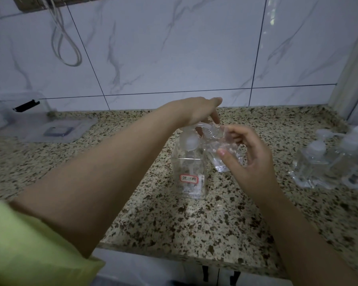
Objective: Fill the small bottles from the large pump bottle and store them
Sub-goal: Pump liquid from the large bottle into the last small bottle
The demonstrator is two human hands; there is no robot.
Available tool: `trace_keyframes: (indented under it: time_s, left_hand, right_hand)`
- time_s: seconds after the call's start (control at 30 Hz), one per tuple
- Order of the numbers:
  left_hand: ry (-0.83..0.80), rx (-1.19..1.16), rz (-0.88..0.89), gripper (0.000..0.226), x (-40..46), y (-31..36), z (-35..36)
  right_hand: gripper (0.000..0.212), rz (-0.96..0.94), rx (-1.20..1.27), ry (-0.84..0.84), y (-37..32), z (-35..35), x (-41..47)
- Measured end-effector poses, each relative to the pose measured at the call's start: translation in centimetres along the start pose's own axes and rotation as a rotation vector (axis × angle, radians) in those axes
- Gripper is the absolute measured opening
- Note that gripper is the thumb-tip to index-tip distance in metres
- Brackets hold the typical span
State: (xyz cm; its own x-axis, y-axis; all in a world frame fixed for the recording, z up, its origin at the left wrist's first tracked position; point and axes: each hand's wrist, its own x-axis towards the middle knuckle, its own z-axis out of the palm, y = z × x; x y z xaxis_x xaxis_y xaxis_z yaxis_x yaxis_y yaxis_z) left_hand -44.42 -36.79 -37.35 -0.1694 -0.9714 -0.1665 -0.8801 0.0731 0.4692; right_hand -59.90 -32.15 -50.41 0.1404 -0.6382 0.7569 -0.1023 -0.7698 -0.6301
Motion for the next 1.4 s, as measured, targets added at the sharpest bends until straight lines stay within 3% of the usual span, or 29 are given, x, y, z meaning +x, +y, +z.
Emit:
trace_keyframes:
  time_s: [0.9, 1.4]
  left_hand:
    - [0.006, -0.031, -0.007, 0.061, -0.22, 0.03, -0.03]
    - [-0.002, 0.078, -0.027, 0.063, -0.08, 0.17, -0.05]
  right_hand:
    - [0.036, 0.011, 0.033, 0.001, -0.05, -0.08, -0.04]
    - [0.039, -0.006, 0.011, 0.009, -0.14, -0.16, 0.00]
